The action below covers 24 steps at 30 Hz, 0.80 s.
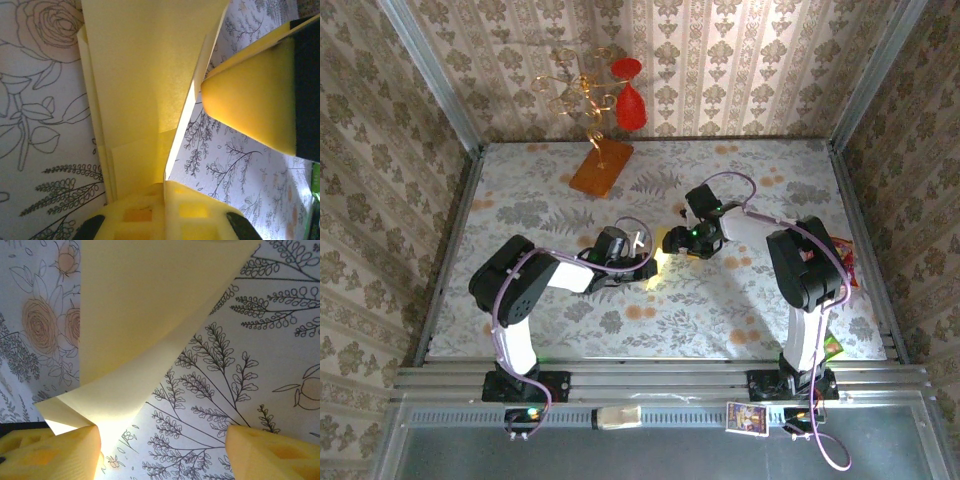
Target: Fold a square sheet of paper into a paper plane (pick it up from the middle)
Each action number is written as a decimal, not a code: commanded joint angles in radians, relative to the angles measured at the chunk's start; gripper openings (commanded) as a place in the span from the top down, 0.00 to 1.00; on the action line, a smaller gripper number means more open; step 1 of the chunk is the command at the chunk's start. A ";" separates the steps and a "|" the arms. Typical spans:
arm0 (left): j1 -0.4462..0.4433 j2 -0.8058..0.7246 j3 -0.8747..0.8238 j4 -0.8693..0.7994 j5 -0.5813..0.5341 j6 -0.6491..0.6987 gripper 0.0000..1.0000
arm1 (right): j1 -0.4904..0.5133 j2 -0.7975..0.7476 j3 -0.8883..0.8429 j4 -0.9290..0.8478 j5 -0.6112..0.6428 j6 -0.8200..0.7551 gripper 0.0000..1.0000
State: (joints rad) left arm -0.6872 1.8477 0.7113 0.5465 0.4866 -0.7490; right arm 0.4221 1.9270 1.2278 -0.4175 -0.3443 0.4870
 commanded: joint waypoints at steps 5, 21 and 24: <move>0.012 0.024 -0.023 0.044 0.013 -0.026 0.97 | 0.026 0.077 0.069 -0.034 0.066 -0.040 0.29; 0.012 0.001 -0.025 -0.001 0.001 -0.014 0.88 | 0.098 0.194 0.187 -0.150 0.218 -0.014 0.26; 0.009 -0.016 -0.026 -0.025 -0.005 -0.009 0.84 | 0.103 0.204 0.195 -0.154 0.218 -0.005 0.26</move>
State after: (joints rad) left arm -0.6800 1.8477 0.6998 0.5797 0.5014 -0.7673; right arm 0.5102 2.0380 1.4288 -0.6487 -0.1505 0.4782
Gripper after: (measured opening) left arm 0.150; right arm 0.739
